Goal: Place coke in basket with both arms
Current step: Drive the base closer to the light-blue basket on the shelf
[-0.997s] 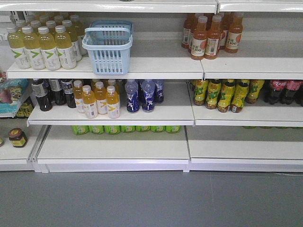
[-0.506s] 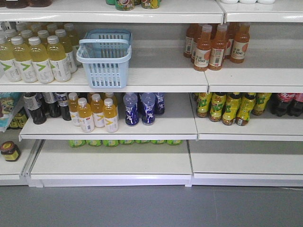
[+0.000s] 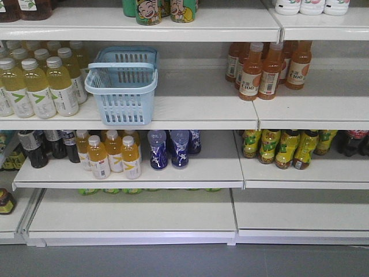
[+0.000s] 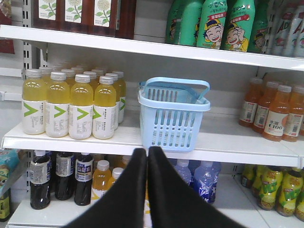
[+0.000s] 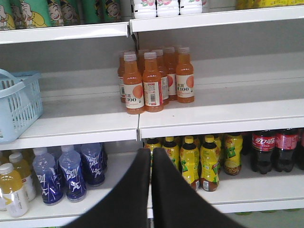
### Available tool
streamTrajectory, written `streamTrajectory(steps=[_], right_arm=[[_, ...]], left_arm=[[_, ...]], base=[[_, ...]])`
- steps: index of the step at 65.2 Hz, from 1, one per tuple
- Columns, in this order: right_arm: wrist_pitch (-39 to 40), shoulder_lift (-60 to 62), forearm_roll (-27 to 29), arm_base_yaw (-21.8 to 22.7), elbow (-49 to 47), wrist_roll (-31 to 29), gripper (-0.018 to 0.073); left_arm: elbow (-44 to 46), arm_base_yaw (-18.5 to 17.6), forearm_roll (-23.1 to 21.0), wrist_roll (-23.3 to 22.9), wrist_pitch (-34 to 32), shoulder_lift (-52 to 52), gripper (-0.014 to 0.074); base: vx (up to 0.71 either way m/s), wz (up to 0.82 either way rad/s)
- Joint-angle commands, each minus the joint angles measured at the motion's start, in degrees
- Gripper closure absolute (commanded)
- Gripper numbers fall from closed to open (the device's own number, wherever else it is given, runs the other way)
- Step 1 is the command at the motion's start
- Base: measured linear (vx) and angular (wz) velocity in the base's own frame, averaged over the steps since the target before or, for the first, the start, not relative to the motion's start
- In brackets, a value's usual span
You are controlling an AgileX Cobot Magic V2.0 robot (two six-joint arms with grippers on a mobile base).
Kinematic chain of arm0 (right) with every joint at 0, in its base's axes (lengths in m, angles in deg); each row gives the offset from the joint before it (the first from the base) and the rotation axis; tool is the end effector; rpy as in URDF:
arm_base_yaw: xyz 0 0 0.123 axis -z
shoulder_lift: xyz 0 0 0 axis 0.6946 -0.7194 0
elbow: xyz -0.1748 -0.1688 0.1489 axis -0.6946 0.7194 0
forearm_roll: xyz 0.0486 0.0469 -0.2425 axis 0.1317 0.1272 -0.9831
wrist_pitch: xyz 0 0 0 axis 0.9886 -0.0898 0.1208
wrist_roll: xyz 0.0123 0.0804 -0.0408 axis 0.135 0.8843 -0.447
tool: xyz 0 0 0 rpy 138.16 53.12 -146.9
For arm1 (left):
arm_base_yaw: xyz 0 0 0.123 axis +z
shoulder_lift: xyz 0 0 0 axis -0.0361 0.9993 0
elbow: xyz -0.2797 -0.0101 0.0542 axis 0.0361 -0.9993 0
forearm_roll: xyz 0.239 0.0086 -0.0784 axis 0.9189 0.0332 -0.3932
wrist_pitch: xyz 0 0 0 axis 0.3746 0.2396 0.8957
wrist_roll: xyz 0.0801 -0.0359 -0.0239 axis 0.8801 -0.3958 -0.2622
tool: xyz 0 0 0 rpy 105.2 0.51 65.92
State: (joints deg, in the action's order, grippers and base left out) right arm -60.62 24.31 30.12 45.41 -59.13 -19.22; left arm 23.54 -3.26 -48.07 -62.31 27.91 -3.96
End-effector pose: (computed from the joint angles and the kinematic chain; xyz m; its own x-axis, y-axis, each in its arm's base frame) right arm 0.0568 -0.0031 0.1959 -0.0190 0.0702 -0.9974 0.0442 0.9966 0.0693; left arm 0.0563 0.0003 0.2028 0.0449 -0.2111 -0.9764 0.0146 0.9775 -0.2106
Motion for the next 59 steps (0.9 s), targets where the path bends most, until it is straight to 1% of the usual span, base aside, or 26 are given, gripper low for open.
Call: streamTrajectory(steps=[1,59], right_arm=[[4.1,1.0,-0.7,0.1,0.6,-0.4,0.0564],[4.1,1.0,-0.7,0.1,0.6,-0.4,0.0564]], left_arm=[[-0.4,-0.1,-0.5,-0.4,-3.9,-0.7,0.0602],[-0.4,-0.1,-0.5,-0.4,-3.9,-0.7,0.0602]], base=[[0.15,-0.01],[0.12,0.0]])
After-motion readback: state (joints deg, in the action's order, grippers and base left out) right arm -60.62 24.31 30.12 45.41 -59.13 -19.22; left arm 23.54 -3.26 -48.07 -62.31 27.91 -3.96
